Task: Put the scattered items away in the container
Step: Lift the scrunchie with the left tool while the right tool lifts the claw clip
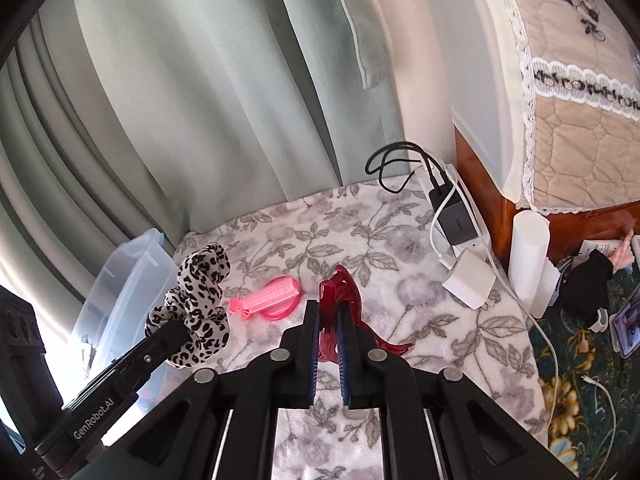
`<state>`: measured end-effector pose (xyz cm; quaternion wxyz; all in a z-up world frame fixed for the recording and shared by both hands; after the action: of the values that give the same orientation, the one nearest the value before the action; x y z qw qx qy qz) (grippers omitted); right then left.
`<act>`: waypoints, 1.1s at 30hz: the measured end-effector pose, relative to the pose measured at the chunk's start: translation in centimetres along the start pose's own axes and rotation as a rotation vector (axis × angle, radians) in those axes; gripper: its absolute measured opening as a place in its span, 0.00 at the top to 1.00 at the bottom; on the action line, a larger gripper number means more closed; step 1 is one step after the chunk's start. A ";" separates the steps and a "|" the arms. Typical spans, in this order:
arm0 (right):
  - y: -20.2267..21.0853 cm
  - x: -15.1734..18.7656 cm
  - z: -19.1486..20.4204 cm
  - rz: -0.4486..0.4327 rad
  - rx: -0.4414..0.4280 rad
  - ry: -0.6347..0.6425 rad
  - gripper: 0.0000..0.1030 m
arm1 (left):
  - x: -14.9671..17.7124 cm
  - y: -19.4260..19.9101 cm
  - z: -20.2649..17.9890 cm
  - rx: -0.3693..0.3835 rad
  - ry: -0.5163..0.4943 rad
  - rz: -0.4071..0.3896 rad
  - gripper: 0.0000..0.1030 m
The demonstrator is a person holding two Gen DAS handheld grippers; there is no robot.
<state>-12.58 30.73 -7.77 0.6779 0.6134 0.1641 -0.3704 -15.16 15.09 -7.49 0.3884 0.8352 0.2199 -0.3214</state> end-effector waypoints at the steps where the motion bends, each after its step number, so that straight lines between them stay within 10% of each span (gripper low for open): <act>1: 0.7 -0.2 0.4 -0.012 -0.006 0.005 0.91 | -0.2 0.6 -0.1 0.001 -0.001 -0.011 0.84; 33: 12.9 0.6 14.4 -0.188 -0.119 0.230 0.91 | -3.4 17.2 2.3 -0.026 0.044 -0.323 0.83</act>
<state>-6.43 16.53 3.78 0.6523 0.5924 0.3189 -0.3491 -7.73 2.53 2.52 0.3374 0.7908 0.3639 -0.3584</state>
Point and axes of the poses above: each gripper's, at about its wrist camera, not at the fingertips, and y roughly against the way its jaws point, z to its left, x to its underside, the point moved 8 cm from there along -y, roughly the way its jaws point, and after that the axes turned 12 degrees about x, right-handed, at the moved point
